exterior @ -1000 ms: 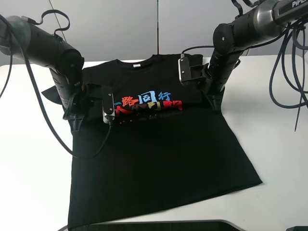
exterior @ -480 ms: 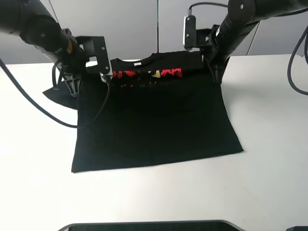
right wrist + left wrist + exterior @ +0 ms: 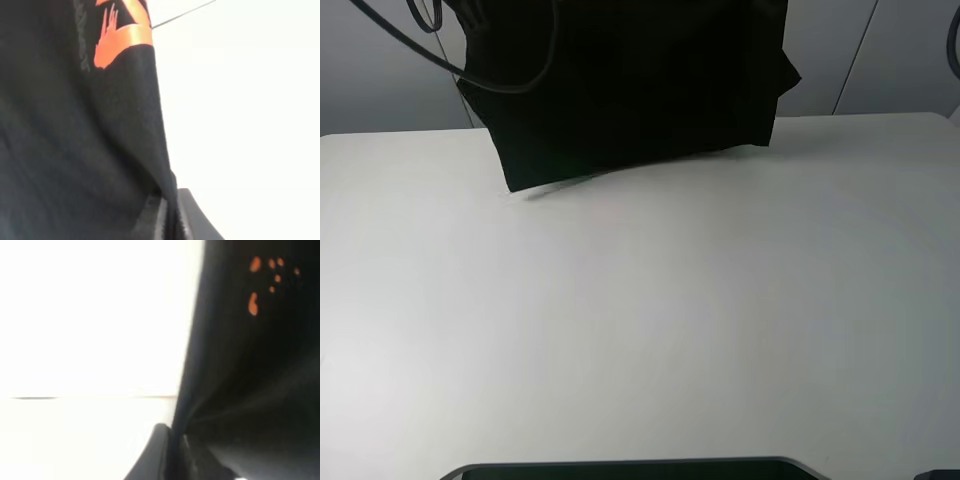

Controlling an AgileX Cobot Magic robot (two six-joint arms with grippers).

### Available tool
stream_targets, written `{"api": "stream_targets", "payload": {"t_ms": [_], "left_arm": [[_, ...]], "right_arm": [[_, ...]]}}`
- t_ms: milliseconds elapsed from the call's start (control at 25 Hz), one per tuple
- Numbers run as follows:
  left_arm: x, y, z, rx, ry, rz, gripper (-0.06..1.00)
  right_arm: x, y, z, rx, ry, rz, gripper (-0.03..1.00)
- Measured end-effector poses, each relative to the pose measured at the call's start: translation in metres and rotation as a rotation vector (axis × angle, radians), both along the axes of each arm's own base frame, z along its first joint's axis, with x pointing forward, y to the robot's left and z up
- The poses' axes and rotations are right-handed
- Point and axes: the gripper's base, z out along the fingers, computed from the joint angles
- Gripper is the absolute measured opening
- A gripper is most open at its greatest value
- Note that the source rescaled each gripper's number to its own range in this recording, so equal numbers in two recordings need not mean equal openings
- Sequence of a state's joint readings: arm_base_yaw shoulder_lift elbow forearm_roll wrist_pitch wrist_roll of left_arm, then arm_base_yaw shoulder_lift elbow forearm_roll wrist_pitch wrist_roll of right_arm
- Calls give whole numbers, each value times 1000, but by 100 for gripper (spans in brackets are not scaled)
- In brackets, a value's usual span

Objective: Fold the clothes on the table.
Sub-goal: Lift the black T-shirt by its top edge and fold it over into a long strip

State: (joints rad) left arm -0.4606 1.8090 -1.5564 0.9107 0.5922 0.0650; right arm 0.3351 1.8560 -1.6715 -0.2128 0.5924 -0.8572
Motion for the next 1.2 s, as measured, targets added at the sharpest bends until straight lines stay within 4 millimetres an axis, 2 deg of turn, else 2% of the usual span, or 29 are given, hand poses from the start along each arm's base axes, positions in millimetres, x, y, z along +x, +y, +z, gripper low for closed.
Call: {"api": "stream_targets", "payload": {"t_ms": [80,200,360,480,560,720,880,1080,1200], "left_arm": [[-1,-1,8,-21,-5,18,0],[-9,-6,1,-48,87,70,0],[-36,-11,-21,15,430,105,0],[-59,-18,-33,19,701,50,0],[-65,-24,-35,-42,771,30,0],[-69,-28,-37,-90,820,7,0],[-77,-26,-54,-50,884,-18,0],[-102,-12,-101,45,1052,6,0],[-119,-2,-122,90,1136,24,0]], "right_arm": [[-2,-2,2,11,26,-34,0],[-10,-7,-1,14,131,-100,0],[-27,-10,-10,51,354,-170,0],[-46,-1,-19,146,590,-157,0],[-56,8,-25,228,716,-112,0],[-67,17,-35,327,830,-84,0],[-77,13,-62,285,921,-113,0],[-102,1,-107,178,1067,-148,0],[-117,-4,-127,136,1147,-155,0]]}}
